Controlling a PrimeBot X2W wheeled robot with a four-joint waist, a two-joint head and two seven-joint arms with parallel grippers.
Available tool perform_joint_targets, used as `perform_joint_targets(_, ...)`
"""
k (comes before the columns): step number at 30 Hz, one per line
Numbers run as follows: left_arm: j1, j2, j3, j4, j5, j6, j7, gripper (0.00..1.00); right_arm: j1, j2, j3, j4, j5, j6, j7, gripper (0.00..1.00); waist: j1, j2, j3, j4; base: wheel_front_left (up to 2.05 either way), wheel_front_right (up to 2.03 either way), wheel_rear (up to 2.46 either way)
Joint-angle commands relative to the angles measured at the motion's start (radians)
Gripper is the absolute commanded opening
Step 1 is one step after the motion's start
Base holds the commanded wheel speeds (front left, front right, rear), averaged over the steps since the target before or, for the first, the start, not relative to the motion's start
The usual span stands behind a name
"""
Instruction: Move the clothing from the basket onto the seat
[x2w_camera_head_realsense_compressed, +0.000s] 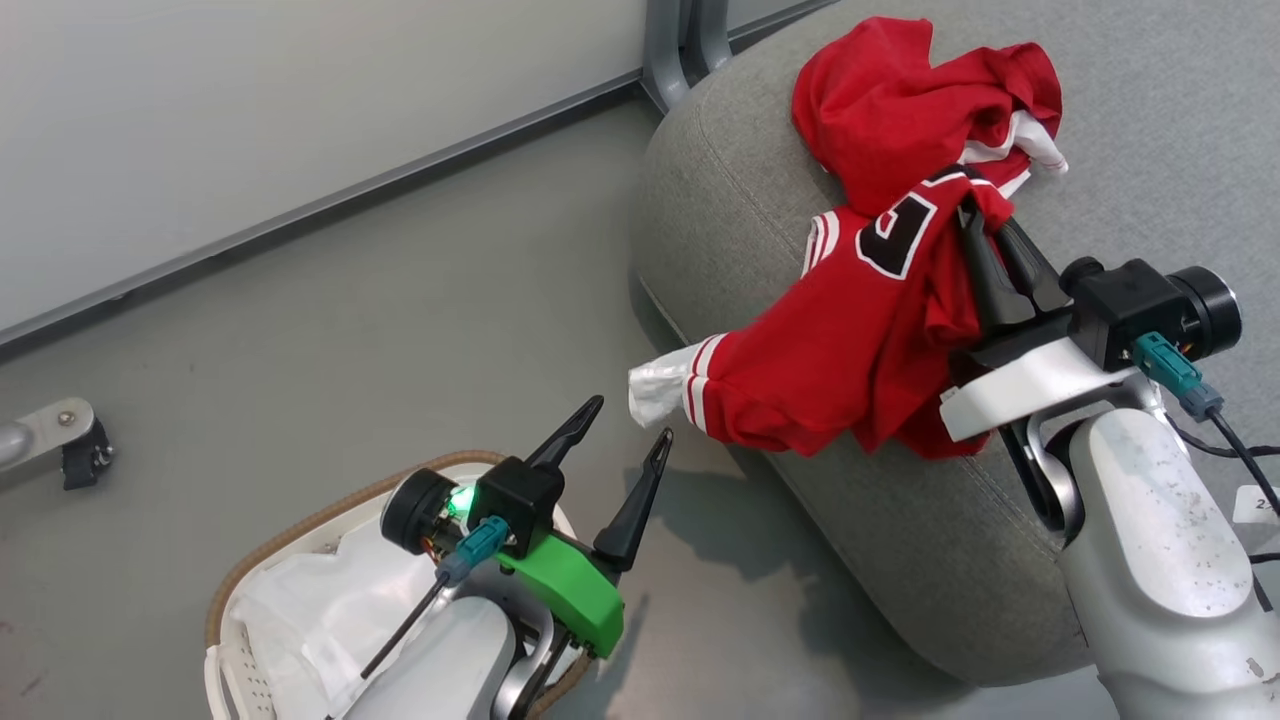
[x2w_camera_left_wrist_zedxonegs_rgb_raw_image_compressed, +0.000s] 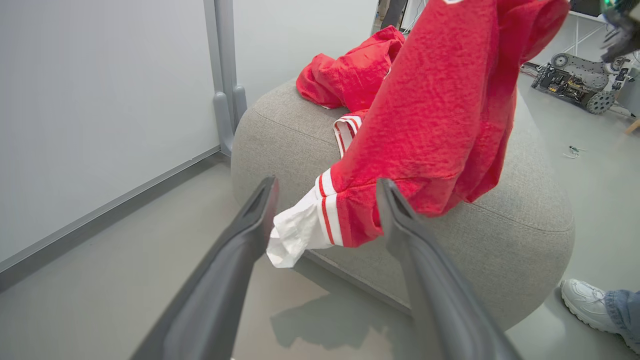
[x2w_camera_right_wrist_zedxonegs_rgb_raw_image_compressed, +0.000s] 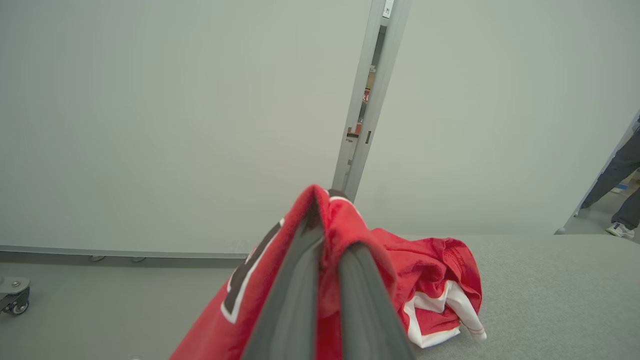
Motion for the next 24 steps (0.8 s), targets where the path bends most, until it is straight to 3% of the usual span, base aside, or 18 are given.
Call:
perform_joint_targets(1,-0.023,0.011,-0.005,0.000,0.003,-0.003,0.001,1.00,-0.031,0.000,0.000,0.002,-0.005,-0.001,0.000,0.00,0.0000,-0.0001,0.037,-0.014,0.00,0.00,0.00)
perform_joint_targets(11,-0.090,0.053,-0.007,-0.004,0.020,-0.003,0.001,1.00,-0.315,-0.063,-0.043,0.057,-0.009,-0.001,0.000,0.00,0.0000,-0.0001,0.175,0.017,0.00,0.00,0.00)
perform_joint_targets(16,-0.113,0.073,-0.009,-0.008,0.028,-0.003,0.001,1.00,-0.531,-0.158,-0.104,0.116,-0.003,-0.001,0.000,0.00,0.0000,-0.0001,0.242,0.044,0.00,0.00,0.00)
perform_joint_targets(24,-0.141,0.094,-0.012,-0.035,0.045,-0.003,0.001,1.00,-0.804,-0.352,-0.188,0.306,-0.050,-0.001,0.000,0.00,0.0000,-0.0001,0.333,0.094,0.00,0.00,0.00)
